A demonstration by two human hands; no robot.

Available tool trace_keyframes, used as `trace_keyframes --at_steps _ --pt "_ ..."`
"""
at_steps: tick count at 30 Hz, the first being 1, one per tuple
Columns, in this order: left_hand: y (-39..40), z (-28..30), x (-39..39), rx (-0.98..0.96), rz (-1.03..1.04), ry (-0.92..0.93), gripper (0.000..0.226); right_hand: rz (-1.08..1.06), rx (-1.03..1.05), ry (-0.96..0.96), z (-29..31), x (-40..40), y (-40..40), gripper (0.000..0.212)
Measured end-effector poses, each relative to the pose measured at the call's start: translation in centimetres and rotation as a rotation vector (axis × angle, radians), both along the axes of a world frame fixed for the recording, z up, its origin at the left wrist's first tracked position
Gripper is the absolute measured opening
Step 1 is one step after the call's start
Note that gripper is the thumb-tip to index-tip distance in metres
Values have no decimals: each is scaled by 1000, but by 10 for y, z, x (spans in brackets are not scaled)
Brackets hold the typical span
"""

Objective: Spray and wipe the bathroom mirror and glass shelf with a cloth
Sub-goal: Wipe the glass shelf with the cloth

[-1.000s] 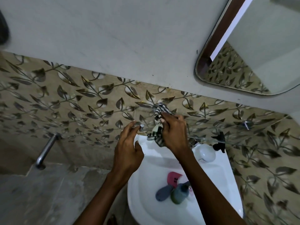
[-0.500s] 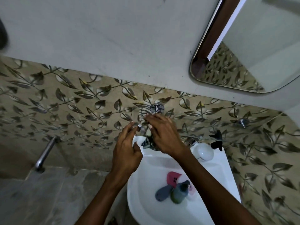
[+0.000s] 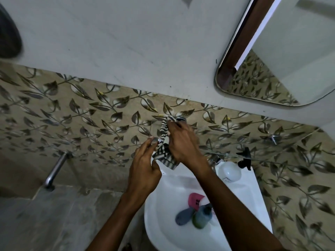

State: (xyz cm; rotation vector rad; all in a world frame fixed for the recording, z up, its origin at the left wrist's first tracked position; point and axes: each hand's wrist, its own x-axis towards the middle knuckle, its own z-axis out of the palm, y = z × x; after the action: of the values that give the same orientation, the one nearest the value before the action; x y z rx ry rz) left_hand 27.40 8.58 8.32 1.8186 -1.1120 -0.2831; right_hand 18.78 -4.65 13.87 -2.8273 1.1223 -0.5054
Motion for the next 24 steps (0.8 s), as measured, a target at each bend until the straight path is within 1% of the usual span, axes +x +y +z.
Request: trace_keyframes --at_steps 3,4,5,7,9,12,14,15,16,18,19,20,21,22,24 --pt "0 -1 -3 -33 37 48 66 278 248 -155 -18 -4 17 57" --pt "2 -1 -4 -42 47 65 66 321 299 -179 -20 -11 16 57" --pt "2 -2 -5 -46 56 80 67 321 334 -190 -20 -17 9 54" --pt "3 -4 -5 -29 71 113 68 237 326 -199 -18 -16 -11 47" --pt "3 -6 -3 -13 70 131 68 171 352 -225 -19 -4 -24 52" --pt "2 -2 -2 -22 61 123 73 260 448 -296 -25 16 -14 61" --pt "2 2 -4 -69 62 131 72 296 487 -391 -30 10 2 55" --pt "2 2 -4 -95 62 144 70 287 467 -422 -32 1 8 46" --pt "1 0 -4 -108 63 161 68 260 394 -441 -36 -8 14 36" --pt "-1 -5 -3 -81 78 229 66 125 211 -485 -51 -25 26 31" --pt "0 -6 -3 -53 81 273 65 38 155 -557 -59 -31 33 32" --pt "1 -7 -4 -30 74 299 64 -37 120 -666 -67 -36 40 39" --pt "2 -7 -5 -20 61 294 62 -118 148 -817 -76 -39 49 44" --pt "4 -6 -5 -20 55 268 62 -233 250 -1013 -80 -41 57 46" --pt "7 -6 -5 -49 67 183 64 -584 609 -1489 -81 -48 65 47"
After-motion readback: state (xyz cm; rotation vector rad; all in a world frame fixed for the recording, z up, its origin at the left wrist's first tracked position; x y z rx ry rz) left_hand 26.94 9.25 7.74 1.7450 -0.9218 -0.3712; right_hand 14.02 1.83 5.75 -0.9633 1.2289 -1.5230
